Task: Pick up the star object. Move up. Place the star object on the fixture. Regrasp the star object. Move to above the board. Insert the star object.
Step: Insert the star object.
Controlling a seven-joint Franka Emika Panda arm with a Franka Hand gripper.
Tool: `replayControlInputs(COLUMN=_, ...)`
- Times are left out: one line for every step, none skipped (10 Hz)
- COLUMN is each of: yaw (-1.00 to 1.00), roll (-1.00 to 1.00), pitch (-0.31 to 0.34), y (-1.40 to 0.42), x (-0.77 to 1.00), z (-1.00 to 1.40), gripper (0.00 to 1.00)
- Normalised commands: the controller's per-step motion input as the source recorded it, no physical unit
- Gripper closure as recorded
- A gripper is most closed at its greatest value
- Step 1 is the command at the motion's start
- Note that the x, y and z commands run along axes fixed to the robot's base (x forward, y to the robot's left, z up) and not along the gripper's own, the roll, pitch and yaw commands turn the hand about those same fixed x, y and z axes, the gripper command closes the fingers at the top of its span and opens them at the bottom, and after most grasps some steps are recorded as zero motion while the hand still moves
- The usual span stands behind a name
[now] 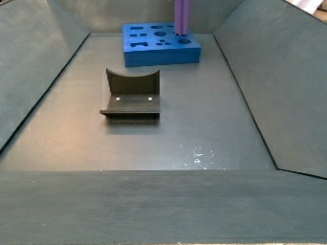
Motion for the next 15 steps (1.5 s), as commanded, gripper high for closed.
replayControlInputs(yaw=-0.05, roll=-0.05, pitch=0.0, y=-0.02, x=0.05, z=-0.33, gripper=1.0)
replayControlInputs(yaw=-0.15, roll=-0.06, pitch=0.0, y=-0.06, x=0.14, z=-0.33, gripper=1.0)
replayControlInputs(yaw=-0.21, roll=-0.07, pitch=0.0, y=-0.08, x=0.18, z=-0.33, gripper=1.0)
replayControlInputs(yaw=-0.21, roll=-0.07, pitch=0.0, y=-0.08, x=0.18, z=-0.33, gripper=1.0)
replayControlInputs(yaw=-0.21, roll=-0.07, pitch=0.0, y=-0.08, x=0.17, z=-0.33, gripper=1.0)
replayControlInputs(yaw=-0.07, roll=0.0, pitch=0.0, y=0.0, x=0.14, z=-0.37, gripper=1.0)
replayControlInputs(yaw=0.0, roll=0.05, pitch=0.0, y=0.0, x=0.04, z=-0.44, gripper=1.0)
replayControlInputs(yaw=0.0, roll=0.08, pitch=0.0, y=0.0, x=0.03, z=-0.48, gripper=1.0)
replayControlInputs(yaw=0.0, roll=0.09, pitch=-0.006, y=0.0, x=0.0, z=-0.56, gripper=1.0)
replayControlInputs(yaw=0.0, roll=0.1, pitch=-0.006, y=0.0, x=0.0, z=-0.56, gripper=1.0)
replayControlInputs(yaw=0.0, roll=0.08, pitch=0.0, y=0.0, x=0.0, z=-0.51, gripper=1.0)
replayControlInputs(yaw=0.0, roll=0.0, pitch=-0.001, y=0.0, x=0.0, z=-0.23, gripper=1.0)
replayControlInputs(yaw=0.0, roll=-0.07, pitch=-0.034, y=0.0, x=0.0, z=-0.06, gripper=1.0)
replayControlInputs(yaw=0.0, roll=-0.04, pitch=-0.009, y=0.0, x=0.0, z=-0.02, gripper=1.0)
replayControlInputs(yaw=0.0, roll=0.0, pitch=0.0, y=0.0, x=0.0, z=0.0, gripper=1.0)
